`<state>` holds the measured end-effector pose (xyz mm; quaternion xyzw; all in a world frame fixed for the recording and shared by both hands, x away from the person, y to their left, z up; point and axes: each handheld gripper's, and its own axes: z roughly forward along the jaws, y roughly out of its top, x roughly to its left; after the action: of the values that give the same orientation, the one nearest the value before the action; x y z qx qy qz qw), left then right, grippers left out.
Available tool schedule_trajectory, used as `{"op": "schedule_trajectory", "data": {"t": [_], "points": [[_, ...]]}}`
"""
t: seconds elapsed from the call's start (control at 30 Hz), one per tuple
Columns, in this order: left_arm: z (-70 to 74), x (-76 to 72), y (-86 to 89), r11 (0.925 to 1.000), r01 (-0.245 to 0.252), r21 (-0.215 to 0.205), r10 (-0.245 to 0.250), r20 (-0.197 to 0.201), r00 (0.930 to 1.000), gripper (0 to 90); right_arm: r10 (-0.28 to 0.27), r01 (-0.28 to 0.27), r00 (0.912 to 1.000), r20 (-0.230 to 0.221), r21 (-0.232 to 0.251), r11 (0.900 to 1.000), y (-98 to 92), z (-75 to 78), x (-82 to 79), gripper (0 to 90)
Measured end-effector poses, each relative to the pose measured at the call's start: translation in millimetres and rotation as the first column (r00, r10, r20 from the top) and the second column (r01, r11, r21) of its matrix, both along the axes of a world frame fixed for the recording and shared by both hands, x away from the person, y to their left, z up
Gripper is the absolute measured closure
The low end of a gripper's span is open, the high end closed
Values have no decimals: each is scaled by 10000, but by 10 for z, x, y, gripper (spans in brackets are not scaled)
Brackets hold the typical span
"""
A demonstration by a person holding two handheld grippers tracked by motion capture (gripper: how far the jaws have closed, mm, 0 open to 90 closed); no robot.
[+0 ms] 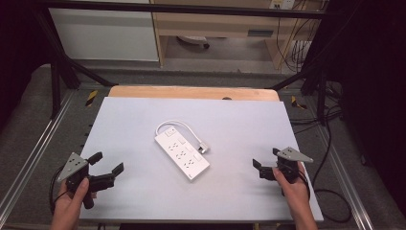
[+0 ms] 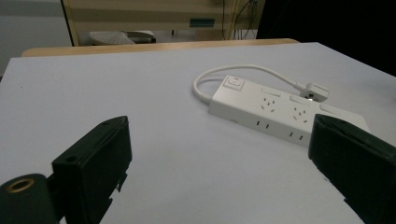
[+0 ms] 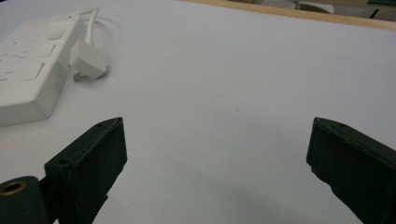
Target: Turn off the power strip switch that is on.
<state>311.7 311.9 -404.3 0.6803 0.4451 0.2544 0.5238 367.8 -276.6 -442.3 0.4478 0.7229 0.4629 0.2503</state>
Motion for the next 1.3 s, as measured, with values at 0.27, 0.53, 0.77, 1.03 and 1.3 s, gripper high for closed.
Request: {"op": "schedule_trajectory", "data": {"t": [0.27, 0.53, 0.77, 1.03, 1.3], "points": [[2, -3, 3, 10000, 12, -19, -12, 28, 10000, 59, 99, -100, 9999, -50, -72, 9999, 16, -10, 11, 57], [4, -5, 7, 9999, 17, -165, -16, 24, 10000, 59, 225, -205, 9985, 502, -407, 9990, 58, 24, -13, 52], [28, -12, 22, 9994, 15, -357, -7, 213, 9998, 60, 221, -203, 9967, 785, -229, 9995, 55, 53, -7, 51], [71, -36, 7, 9989, 174, -436, -155, 443, 9989, 56, 414, -394, 9954, 863, -245, 9989, 117, 97, -35, 38], [112, -18, -84, 9977, 414, -532, -390, 456, 9982, 53, 475, -449, 9955, 817, -330, 9984, 153, 97, -61, 32]]}}
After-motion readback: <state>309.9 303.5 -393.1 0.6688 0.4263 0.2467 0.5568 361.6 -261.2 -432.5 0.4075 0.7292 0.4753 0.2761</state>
